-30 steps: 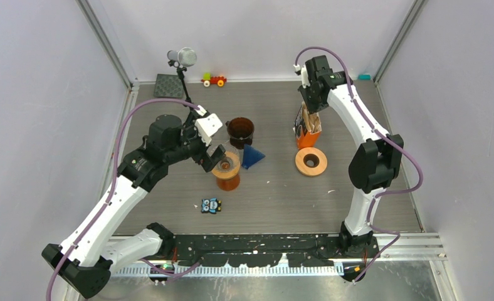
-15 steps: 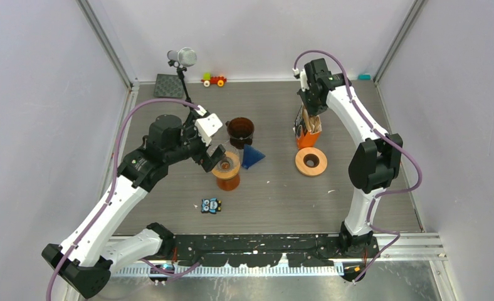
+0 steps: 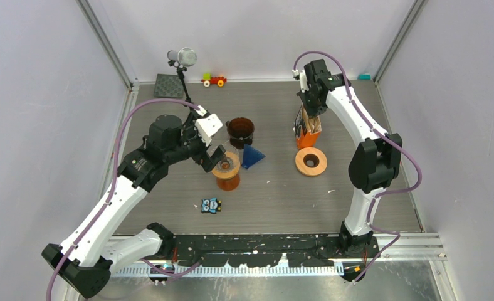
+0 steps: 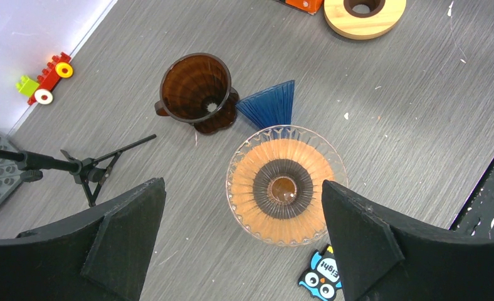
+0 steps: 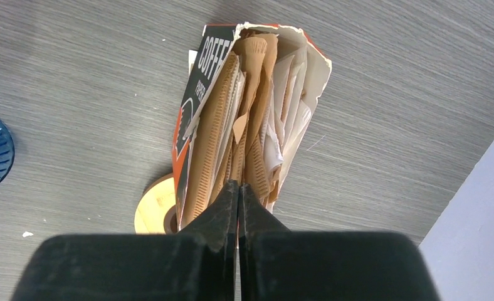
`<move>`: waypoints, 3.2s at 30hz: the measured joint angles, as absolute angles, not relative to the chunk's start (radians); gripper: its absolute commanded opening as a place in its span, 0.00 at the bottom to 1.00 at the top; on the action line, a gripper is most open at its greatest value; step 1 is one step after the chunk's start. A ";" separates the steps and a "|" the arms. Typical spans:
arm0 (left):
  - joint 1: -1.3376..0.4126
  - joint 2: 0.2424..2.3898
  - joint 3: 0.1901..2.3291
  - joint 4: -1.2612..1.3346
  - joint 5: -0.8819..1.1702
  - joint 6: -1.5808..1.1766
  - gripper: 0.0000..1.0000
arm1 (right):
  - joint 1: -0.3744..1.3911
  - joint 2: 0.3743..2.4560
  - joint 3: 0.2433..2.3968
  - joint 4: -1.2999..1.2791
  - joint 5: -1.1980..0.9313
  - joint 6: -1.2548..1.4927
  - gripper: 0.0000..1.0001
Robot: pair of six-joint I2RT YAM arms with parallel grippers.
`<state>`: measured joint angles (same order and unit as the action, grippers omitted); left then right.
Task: Place the coffee filter in the dripper
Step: Pick up the coffee filter from the coffee filter holder.
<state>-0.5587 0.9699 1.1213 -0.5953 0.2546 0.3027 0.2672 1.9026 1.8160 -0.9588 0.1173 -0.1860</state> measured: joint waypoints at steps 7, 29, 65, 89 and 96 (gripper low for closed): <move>-0.559 0.970 1.121 -0.595 0.255 0.303 0.97 | 0.267 1.903 1.853 -0.976 0.117 -0.186 0.00; -0.559 0.964 1.121 -0.596 0.255 0.305 0.97 | 0.257 1.828 1.881 -0.997 0.109 -0.181 0.37; -0.559 0.963 1.121 -0.596 0.255 0.305 0.97 | 0.122 1.848 1.862 -0.997 -0.164 -0.095 0.24; -0.559 0.962 1.114 -0.596 0.255 0.321 0.97 | 0.113 1.849 1.862 -0.995 -0.220 -0.039 0.20; -0.559 0.962 1.114 -0.596 0.255 0.321 0.97 | 0.112 1.864 1.862 -0.995 -0.223 -0.033 0.15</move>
<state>-0.5587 0.9619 1.1137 -0.5961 0.2554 0.3210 0.1120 1.8637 1.8622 -0.9947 -0.2230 -0.0330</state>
